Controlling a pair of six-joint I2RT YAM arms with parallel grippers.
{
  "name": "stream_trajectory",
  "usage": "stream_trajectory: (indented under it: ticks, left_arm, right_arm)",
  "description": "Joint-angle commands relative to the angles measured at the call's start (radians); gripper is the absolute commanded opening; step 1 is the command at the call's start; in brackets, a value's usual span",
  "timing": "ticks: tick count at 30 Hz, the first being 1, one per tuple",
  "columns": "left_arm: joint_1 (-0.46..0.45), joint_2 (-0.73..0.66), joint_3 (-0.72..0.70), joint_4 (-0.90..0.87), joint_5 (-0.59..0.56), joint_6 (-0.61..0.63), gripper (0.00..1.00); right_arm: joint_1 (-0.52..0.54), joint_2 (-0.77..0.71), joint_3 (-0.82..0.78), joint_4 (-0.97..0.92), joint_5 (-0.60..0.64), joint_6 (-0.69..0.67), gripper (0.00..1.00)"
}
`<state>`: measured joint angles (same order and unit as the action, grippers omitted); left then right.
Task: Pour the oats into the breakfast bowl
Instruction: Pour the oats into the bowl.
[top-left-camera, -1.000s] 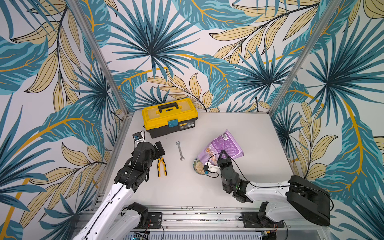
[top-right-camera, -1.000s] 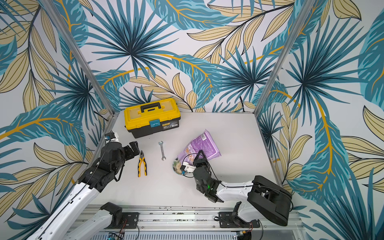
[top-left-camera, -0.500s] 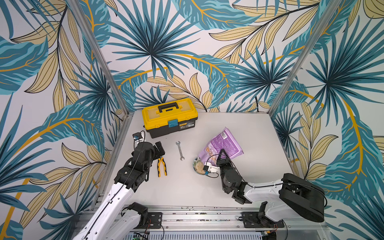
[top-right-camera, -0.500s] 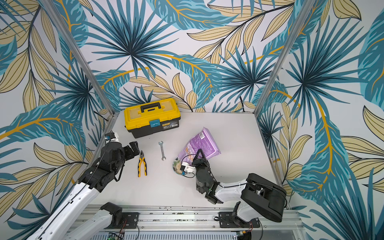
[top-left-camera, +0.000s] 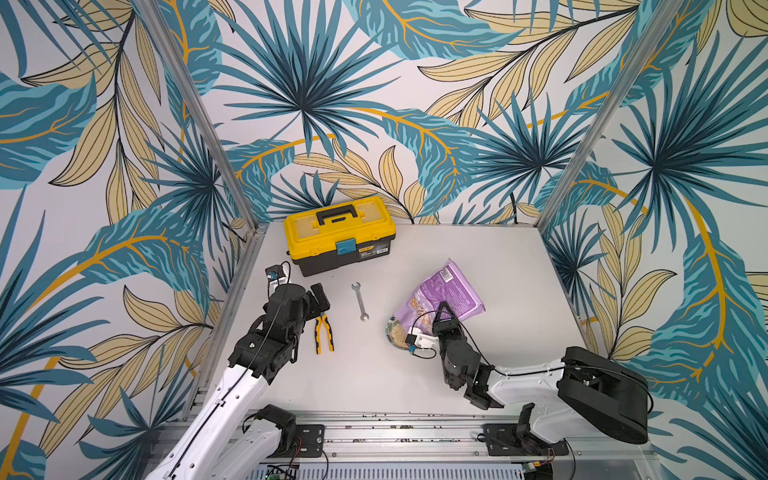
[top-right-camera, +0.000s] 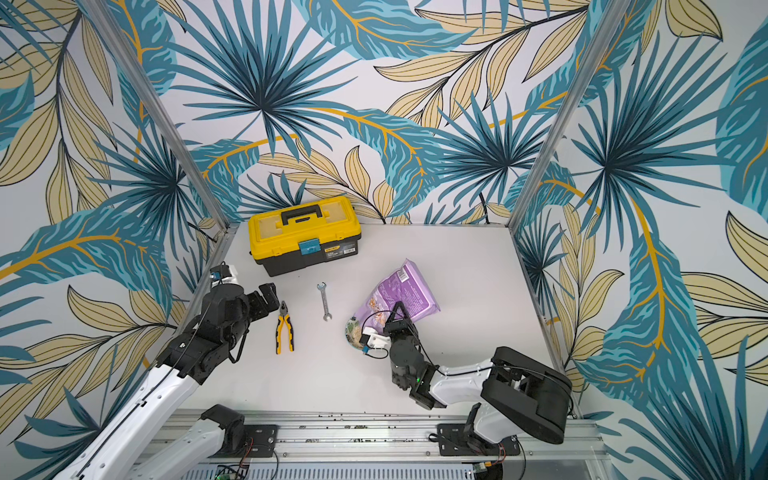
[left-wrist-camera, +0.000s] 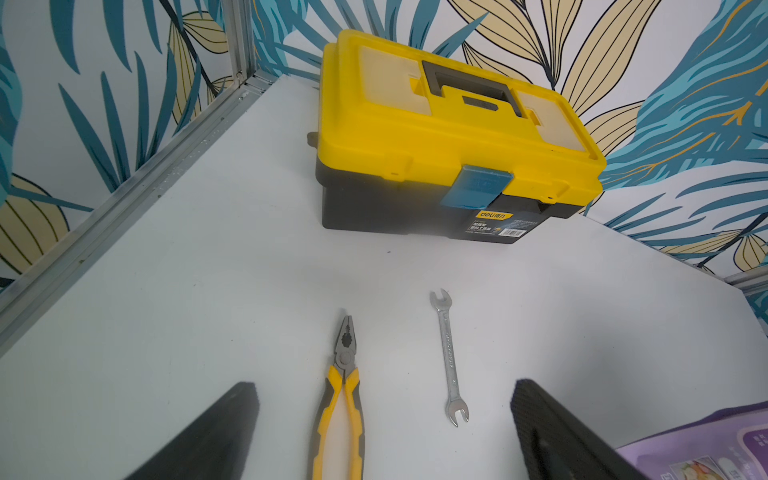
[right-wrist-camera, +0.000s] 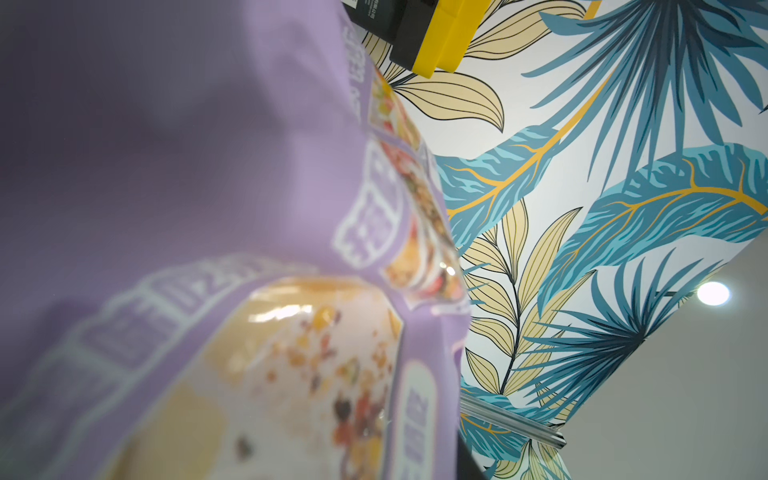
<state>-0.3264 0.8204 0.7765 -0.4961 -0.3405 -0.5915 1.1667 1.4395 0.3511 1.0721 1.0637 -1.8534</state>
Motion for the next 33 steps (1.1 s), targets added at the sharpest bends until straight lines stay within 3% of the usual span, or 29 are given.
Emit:
stream_trajectory:
  ticks: [1,7,15,22,33]
  left_arm:
    - [0.006,0.001,0.01,-0.01,-0.006,0.007,1.0]
    - [0.006,0.001,0.012,-0.013,-0.002,0.005,1.0]
    - [0.006,0.005,0.013,-0.01,0.003,-0.002,1.0]
    - [0.006,0.008,0.016,-0.011,0.005,-0.001,1.0]
    - [0.006,0.036,0.044,-0.006,0.039,0.028,1.0]
  right_arm:
    - [0.004,-0.044,0.062,0.011,0.054,0.129,0.0]
    - [0.005,-0.078,0.11,-0.198,0.058,0.329,0.0]
    - [-0.005,-0.093,0.113,-0.287,0.069,0.409,0.0]
    - [-0.037,-0.125,0.166,-0.532,0.052,0.647,0.0]
    - [-0.088,-0.222,0.258,-0.943,-0.075,0.962,0.0]
